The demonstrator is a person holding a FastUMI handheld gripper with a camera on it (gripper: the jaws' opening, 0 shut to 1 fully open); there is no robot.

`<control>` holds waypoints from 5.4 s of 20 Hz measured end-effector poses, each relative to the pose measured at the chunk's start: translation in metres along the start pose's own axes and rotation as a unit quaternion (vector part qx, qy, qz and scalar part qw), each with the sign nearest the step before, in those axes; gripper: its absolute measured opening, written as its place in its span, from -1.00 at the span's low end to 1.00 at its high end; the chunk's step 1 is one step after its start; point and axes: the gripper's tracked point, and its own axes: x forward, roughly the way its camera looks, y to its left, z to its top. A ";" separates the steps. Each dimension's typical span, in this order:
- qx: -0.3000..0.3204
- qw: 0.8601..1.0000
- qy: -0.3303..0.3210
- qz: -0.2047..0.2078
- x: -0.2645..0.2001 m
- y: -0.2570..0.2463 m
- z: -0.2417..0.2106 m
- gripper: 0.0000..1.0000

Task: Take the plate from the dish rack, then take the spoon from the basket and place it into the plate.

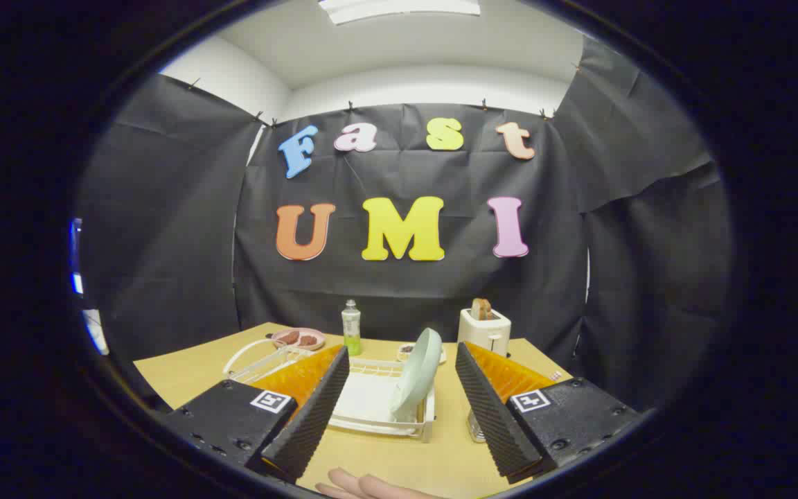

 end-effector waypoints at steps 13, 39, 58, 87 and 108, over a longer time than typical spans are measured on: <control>0.002 0.996 -0.002 -0.085 -0.007 -0.071 -0.003 0.98; -0.110 0.866 0.487 -0.025 0.216 -0.056 -0.031 0.49; -0.104 0.818 0.538 -0.174 0.243 -0.049 -0.033 -0.58; 0.038 0.932 0.355 -0.061 0.050 0.077 -0.068 -0.61; 0.198 0.904 0.376 0.053 0.008 0.019 -0.251 -0.35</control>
